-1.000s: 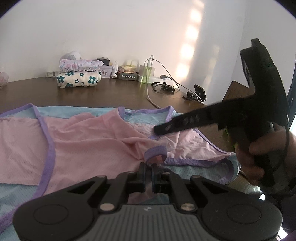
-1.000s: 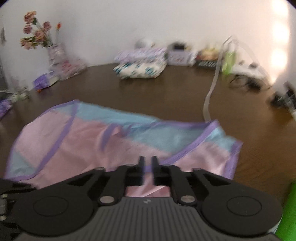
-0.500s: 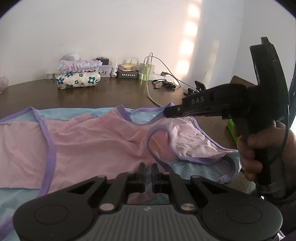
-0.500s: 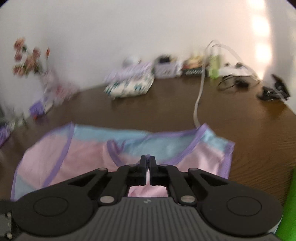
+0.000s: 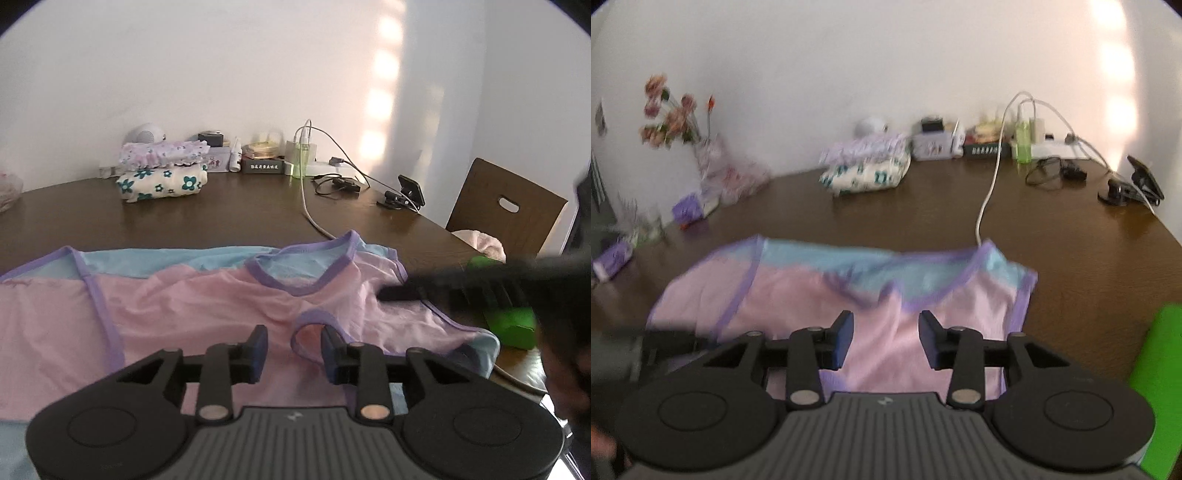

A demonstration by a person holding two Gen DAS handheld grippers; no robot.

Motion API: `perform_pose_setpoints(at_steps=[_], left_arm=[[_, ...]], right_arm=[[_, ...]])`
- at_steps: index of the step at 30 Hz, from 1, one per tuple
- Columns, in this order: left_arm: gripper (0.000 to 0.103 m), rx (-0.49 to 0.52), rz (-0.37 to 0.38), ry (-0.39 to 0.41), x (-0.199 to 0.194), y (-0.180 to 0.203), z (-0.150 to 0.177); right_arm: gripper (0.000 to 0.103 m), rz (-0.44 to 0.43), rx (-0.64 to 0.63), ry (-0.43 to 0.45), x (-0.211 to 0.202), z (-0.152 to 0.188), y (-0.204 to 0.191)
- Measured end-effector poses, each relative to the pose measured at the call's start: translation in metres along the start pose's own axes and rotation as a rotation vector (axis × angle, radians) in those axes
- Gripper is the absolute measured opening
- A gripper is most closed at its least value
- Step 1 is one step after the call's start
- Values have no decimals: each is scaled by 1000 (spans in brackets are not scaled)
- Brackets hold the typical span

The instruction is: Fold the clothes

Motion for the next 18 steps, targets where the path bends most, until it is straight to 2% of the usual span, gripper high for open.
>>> perform_pose_setpoints(at_steps=[1,3,4,6,9,12,14,15,16,17,18], left_arm=[[28,10,1,-10,6,2,-1],[5,-21,9,-23,10,2,-2],[2,-36,12,-29,11,2,-3],[1,-86,6,-8,3,-2,-4],[1,-156,-54,29,-14,-11,6],[3,-206,-126,14,-16,-24,22],[10,-226,-94,-24,-19,-27,25],[13,-238,-67,-7,-25,-27,20],[24,-250,-41,10,-31,-27,15],[42,-263,-15,27,-37,-27,10],[53,-257,-12,44,-39,-26,2]], right_arm=[[40,-6,-9,-15,1,6,-3],[40,-16,-28,-39,2,17,-9],[40,-21,-38,-42,3,20,-12],[40,-31,-59,-40,3,24,-19],[40,-39,-84,-39,4,28,-25],[39,-34,-95,-39,6,31,-25],[39,-29,-108,-38,5,32,-25],[39,-28,-111,-38,3,32,-25],[39,-29,-113,-37,2,33,-24],[39,-30,-114,-32,-1,33,-24],[39,-25,-111,-20,-5,33,-22]])
Point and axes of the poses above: each gripper's, at about its wrist camera, not at the fingertips, and x roughly the way its jaws point, y to its right, z to its underside, the point moved 8 cm from there along x, roughly the way its jaws point, and after that the axes turned 11 degrees about -x, right-handed, at the moved point
